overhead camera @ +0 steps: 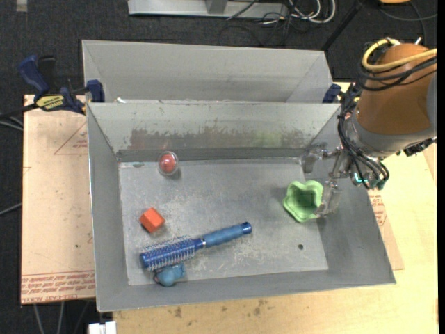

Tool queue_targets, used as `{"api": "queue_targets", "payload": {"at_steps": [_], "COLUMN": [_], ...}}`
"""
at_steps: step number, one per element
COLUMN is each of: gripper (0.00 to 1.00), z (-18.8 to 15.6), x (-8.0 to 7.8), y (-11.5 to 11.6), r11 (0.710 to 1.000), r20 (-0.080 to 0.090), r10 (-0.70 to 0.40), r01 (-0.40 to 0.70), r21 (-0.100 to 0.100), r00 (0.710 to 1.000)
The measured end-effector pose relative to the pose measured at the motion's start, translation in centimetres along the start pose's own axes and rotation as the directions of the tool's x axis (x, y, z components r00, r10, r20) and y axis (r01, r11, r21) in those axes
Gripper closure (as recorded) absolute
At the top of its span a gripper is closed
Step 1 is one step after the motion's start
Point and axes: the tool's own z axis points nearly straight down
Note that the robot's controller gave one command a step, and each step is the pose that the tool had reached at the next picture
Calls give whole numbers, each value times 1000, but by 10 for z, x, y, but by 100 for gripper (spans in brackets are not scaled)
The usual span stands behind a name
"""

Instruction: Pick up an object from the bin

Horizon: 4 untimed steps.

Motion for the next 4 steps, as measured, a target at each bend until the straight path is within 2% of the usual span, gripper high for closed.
{"api": "queue_targets", "payload": {"at_steps": [1,2,3,4], "gripper": [0,0,0,100], "z": [-60,49,116,113], "x": [24,42,35,34], "y": [-15,0,-23,-23], "r11": [998,990,1000,1000], "r20": [14,0,4,6], "r10": [59,-141,-16,-19], "r01": [-59,141,16,19], "r21": [2,-1,-1,0], "r00": [998,990,1000,1000]}}
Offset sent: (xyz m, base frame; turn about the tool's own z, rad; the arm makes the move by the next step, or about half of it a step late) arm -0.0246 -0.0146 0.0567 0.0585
